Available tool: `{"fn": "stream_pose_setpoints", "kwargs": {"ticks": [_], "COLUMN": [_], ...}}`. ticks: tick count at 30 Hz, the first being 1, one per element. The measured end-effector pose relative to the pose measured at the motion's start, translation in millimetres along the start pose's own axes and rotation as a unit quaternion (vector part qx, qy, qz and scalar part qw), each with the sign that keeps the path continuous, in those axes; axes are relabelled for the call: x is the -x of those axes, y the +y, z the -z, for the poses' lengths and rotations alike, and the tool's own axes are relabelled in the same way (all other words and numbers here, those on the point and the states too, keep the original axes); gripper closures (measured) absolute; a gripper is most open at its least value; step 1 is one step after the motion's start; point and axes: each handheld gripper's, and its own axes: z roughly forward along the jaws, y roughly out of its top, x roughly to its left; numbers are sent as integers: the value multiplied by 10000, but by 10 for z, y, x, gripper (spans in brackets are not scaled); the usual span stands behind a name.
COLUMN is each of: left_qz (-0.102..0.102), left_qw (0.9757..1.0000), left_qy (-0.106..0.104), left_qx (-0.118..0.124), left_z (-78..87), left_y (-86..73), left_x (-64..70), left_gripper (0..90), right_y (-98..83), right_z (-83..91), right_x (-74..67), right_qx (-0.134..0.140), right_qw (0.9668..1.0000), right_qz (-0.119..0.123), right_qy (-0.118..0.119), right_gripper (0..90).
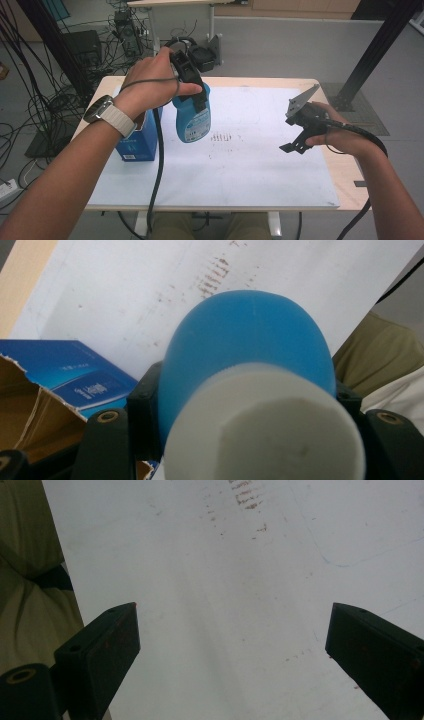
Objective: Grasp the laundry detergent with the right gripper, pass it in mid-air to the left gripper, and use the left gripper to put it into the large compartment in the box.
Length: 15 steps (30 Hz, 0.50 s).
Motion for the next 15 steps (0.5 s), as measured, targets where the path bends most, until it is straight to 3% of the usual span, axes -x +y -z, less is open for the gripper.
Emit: {"fn": "stream_pose_setpoints", "kwargs": {"ticks": [7, 13, 15], "left_qz": [381, 637, 808], "left_qw": [9992, 9978, 9966], "left_qy": [61, 142, 140], "left_qx": [132, 63, 47], "left_z": [113, 184, 212], "left_y": [-48, -50, -50], "left_x": [-58, -85, -114], "left_gripper": [375, 376, 375], "right_y": [0, -34, -41], "right_z": [11, 38, 54], "right_x": [8, 31, 42], "right_qx": [-76, -100, -90], "right_qw": [9999, 9999, 9999], "right_qz": [78, 83, 81], "right_qy": [19, 3, -2], "right_gripper": [82, 89, 88]}}
